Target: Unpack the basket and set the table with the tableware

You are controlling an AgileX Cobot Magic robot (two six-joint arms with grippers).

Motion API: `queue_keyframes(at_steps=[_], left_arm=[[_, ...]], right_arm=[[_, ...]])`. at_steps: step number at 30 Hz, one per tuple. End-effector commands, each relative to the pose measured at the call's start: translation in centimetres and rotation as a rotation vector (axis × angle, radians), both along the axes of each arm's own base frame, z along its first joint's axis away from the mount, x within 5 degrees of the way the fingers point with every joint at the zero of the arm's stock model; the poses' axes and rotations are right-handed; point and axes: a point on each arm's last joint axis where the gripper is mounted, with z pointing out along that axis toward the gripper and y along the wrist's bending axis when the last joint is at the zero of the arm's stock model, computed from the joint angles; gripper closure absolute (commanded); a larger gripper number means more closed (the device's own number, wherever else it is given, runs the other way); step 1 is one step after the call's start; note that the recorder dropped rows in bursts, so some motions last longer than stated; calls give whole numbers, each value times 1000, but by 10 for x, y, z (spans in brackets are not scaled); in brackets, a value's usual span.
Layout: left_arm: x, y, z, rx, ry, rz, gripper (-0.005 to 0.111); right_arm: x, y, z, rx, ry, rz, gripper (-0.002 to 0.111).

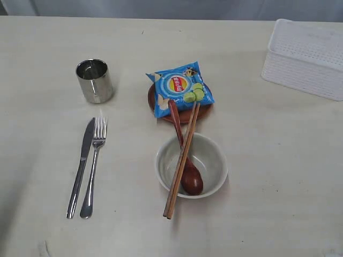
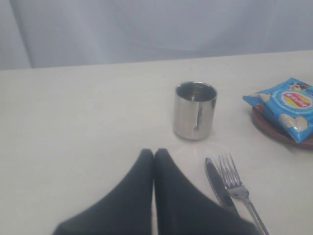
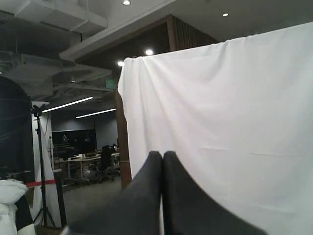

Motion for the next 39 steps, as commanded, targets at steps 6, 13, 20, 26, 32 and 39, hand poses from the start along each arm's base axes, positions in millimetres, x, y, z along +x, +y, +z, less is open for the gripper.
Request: queue_keyframes(at_steps=[6,13,20,26,32,39], left_arm=[[0,0,0,-12,-3,1,107],[0,0,0,-12,-3,1,107],[0,0,0,-10,-3,1,107],[0,0,0,-7,-4,2,107],[0,0,0,-4,-4,2,107],[0,0,0,-4,-4,2,107]], right_arm=[[-20,-18,6,56,-69,7,109],[-15,10,2,8,-24,-79,109],[2,75,-15,-68,136,34,109],[33,114,-29,-200,109,-113,109],[74,140,-45,-316,-3,-362,109],[114,153,-71,-276,-26,-560,109]])
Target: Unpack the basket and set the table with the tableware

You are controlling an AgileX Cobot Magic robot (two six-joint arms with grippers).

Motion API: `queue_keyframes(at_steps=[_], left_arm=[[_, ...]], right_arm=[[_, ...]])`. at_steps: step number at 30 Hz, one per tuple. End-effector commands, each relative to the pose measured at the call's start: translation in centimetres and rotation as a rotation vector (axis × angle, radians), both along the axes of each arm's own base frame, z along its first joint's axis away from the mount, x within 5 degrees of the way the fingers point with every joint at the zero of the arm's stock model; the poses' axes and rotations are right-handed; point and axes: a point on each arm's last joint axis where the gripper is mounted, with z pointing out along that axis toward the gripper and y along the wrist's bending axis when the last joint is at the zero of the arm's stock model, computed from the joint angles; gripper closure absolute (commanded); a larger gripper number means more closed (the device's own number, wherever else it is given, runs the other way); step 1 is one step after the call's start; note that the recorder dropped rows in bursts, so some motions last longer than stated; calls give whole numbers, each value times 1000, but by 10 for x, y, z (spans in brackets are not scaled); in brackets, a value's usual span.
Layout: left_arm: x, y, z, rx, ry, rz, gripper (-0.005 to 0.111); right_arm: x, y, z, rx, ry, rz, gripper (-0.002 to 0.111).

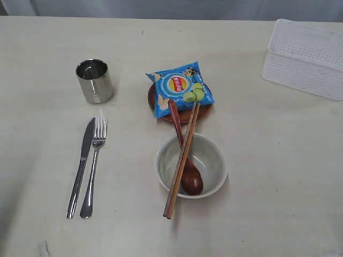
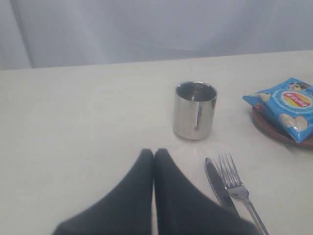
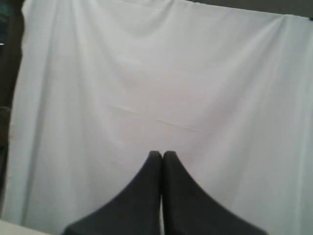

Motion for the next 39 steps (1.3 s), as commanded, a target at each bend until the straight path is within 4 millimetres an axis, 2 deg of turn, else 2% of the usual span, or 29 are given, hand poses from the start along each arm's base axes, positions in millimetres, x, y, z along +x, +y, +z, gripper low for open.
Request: queue_keyframes(at_steps=[1,5,9,15,17,23,29,39], left_arm=[[0,0,0,-4,-4,2,107],[0,0,0,-4,-4,2,107],[0,0,0,-4,-4,2,107],[0,0,0,-4,-4,2,107],[0,0,0,-4,-4,2,107],[0,0,0,-4,-4,2,107],[0,0,0,-4,-4,2,107],[0,0,0,-4,-4,2,107]], right_arm=[[26,4,-19,0,-55,-116,109],[50,4,-46,4,-64,-143,109],[76,4,-89,6,-54,-161,109],[100,6,-159,-36,134,-167,109],[103,6,-176,-44,188,-166,109],[104,7,-197,-148,409,-162,109],[102,7,-212,-147,573,-147,109],[102,7,-212,-93,583,-144,109]])
